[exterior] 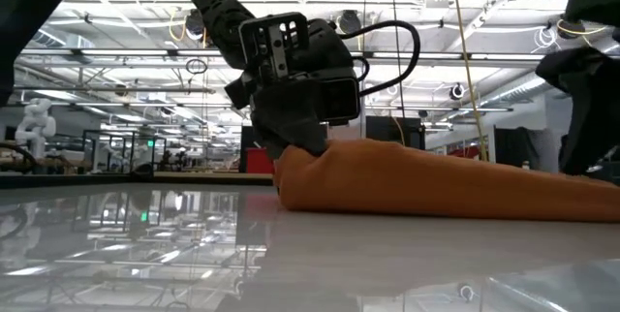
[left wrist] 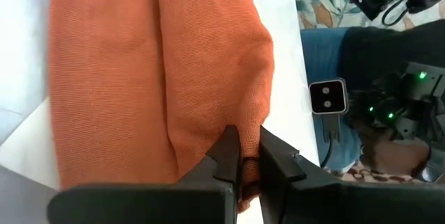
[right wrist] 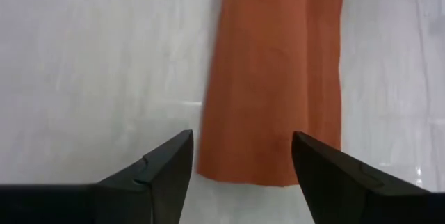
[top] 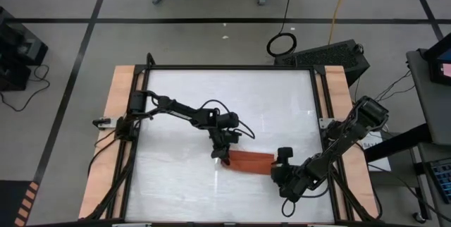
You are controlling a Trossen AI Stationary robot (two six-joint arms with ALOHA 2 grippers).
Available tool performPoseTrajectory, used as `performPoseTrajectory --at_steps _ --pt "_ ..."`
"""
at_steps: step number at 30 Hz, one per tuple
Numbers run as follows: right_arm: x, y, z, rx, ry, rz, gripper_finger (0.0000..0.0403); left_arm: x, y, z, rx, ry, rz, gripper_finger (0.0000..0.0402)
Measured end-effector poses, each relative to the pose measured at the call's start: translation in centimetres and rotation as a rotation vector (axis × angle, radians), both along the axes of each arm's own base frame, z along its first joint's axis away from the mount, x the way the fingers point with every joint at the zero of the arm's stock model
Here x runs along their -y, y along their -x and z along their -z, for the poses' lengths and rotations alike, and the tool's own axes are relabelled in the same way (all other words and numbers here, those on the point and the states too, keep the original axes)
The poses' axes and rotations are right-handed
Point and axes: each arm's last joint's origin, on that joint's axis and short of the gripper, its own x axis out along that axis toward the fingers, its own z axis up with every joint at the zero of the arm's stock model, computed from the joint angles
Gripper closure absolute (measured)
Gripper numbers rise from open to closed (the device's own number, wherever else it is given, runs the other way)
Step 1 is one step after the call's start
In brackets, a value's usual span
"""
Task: Roll towel into tight, uniform cylinder
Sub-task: Roll the kitchen towel
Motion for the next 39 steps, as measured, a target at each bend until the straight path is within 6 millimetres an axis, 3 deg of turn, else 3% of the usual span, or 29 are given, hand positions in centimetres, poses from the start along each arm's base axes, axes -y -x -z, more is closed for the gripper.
performPoseTrajectory --at_steps 7,16,20,27,30,39 --pt "0.3 0.3 0.8 0.014 -0.033 0.026 0.0174 -1.0 0.0 0.1 -0.037 0.014 -0.043 0.0373" --pt "1.2 0.5 2.7 0.011 -0.076 0.110 0.0230 -2.2 0.1 0.1 -0.059 0.041 -0.077 0.0373" --pt "1.5 0.4 2.9 0.018 -0.117 0.160 0.0274 -2.4 0.2 0.2 -0.058 0.039 -0.079 0.0372" --pt "1.7 0.4 2.6 0.021 -0.182 0.233 0.0390 -2.4 0.2 0.0 -0.007 0.015 -0.050 0.0368" --pt "1.7 0.5 2.0 0.007 -0.243 0.252 0.0389 -2.3 0.2 -0.5 0.034 -0.012 -0.045 0.0338" --pt "2.0 0.7 0.6 -0.029 -0.399 0.324 0.0399 -2.2 0.2 -3.0 0.138 -0.131 -0.074 0.0188"
